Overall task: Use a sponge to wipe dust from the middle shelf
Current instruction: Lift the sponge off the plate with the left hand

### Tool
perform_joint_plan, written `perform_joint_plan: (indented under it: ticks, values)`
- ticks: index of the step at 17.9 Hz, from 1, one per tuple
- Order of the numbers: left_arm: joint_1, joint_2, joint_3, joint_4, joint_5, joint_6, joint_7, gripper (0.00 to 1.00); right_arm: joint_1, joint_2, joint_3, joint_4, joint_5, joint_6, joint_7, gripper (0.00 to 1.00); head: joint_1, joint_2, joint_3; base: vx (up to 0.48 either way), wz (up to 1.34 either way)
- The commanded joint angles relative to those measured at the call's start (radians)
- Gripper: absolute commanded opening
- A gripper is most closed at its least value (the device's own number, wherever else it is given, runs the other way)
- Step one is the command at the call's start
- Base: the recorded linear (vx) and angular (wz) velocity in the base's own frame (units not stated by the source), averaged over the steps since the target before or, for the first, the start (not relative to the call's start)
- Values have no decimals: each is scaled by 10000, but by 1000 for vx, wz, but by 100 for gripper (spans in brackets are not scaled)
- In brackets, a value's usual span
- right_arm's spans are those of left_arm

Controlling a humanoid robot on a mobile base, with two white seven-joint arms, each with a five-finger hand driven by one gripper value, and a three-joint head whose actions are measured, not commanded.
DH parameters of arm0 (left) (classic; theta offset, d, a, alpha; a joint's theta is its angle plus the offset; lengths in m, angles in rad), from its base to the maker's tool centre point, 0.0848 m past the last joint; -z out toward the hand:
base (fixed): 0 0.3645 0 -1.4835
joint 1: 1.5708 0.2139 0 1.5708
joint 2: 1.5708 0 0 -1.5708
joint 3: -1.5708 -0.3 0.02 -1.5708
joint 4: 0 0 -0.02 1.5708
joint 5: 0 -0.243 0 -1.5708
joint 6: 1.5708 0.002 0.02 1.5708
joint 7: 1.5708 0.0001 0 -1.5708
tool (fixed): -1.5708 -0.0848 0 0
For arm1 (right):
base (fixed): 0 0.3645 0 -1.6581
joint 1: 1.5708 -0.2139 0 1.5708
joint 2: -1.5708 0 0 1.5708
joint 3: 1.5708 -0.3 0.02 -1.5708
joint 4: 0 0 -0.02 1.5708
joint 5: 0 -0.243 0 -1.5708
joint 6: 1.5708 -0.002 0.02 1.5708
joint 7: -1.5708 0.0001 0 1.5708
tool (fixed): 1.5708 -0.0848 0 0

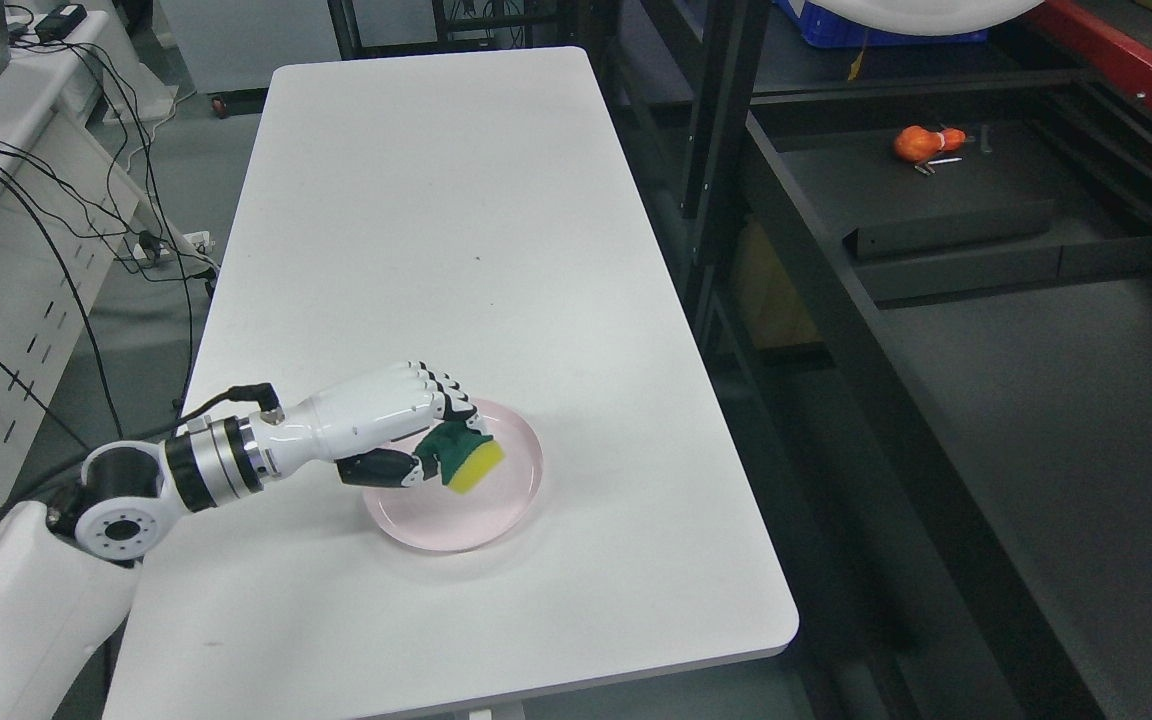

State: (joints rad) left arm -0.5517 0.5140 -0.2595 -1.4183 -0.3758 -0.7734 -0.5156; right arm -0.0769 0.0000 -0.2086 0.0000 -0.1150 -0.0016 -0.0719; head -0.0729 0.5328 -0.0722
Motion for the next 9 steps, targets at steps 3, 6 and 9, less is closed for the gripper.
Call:
perform_joint_plan:
  ticks: [3,6,9]
  values:
    - [72,-368,2779,-1172,368,-120,63,0,2,-175,0,-174,0,721,-2,100,0,0,0,-25,-1]
    - [102,-445,2779,-1172,368,-120,63,0,2,-175,0,-174,0,721,-17,100,0,0,0,-49,0]
    - [148,-614,2779,-1187,368,-120,63,0,2,-175,0,-174,0,721,-2,100,0,0,0,-92,-29]
